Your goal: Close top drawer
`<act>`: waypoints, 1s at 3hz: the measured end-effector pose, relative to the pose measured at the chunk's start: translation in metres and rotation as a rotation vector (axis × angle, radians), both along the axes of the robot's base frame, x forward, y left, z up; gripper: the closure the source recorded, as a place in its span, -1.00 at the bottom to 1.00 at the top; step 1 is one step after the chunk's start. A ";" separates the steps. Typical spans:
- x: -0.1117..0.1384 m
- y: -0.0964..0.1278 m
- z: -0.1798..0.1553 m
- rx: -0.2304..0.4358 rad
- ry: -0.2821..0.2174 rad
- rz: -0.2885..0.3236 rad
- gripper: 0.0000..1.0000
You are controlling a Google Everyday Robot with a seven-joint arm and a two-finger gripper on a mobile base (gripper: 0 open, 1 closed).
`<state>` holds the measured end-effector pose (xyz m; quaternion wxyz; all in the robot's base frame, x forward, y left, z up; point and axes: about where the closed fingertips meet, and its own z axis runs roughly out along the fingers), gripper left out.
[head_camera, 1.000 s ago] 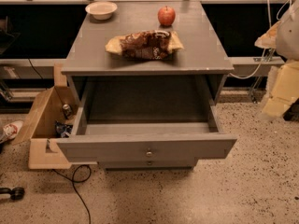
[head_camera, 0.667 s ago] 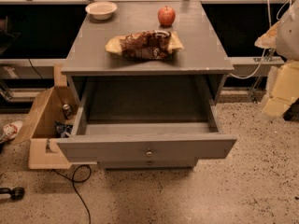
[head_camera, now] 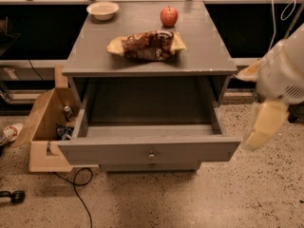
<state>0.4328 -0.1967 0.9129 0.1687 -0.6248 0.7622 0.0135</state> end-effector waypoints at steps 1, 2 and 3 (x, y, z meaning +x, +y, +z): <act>-0.013 0.029 -0.074 0.049 0.035 0.065 -1.00; -0.033 0.048 -0.151 0.109 0.107 0.077 -1.00; -0.033 0.048 -0.149 0.108 0.105 0.077 -1.00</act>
Offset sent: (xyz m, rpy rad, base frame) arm -0.0519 0.0736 -0.2396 0.2196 0.2005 0.0864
